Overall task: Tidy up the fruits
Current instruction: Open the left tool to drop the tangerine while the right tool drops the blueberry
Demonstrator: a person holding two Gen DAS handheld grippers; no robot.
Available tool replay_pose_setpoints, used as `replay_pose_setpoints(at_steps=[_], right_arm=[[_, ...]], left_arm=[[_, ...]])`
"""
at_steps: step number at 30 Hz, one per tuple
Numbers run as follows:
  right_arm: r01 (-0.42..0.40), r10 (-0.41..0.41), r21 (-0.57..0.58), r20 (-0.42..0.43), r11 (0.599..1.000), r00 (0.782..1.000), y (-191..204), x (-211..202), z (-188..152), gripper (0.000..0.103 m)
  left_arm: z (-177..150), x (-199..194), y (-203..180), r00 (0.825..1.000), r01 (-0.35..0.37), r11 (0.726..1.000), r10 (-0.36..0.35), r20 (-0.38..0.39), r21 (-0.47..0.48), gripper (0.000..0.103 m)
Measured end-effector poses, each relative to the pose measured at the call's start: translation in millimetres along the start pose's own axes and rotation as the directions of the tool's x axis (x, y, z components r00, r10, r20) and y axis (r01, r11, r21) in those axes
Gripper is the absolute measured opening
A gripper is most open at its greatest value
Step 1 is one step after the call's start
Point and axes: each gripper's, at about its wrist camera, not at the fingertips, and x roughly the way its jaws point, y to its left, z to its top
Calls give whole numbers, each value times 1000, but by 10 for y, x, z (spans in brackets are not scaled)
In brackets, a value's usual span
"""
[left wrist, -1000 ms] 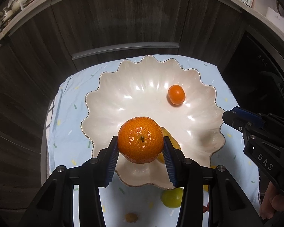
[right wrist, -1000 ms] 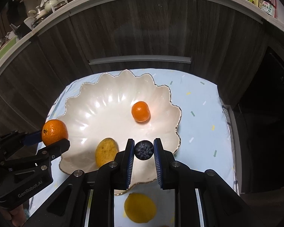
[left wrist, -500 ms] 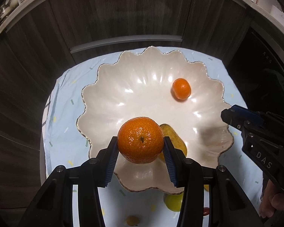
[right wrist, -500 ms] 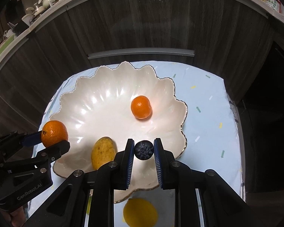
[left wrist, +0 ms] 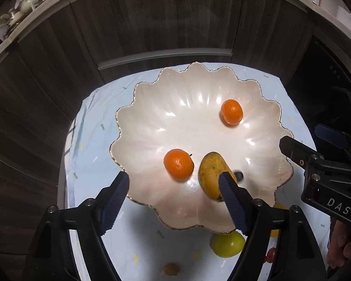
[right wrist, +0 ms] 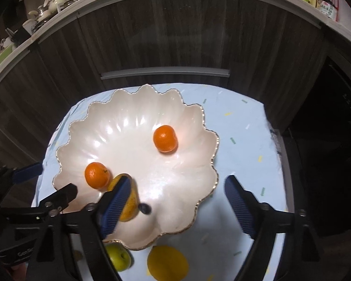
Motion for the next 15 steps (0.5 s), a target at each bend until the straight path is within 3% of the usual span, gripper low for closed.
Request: replay_pose_setpoints(at_steps=[15], right_arm=[[27,-27,0,39,1000,999,12,-377,-143,86]], left_arm=[[-195,-393,-8,999,-14,1000,14,43,-3,82]])
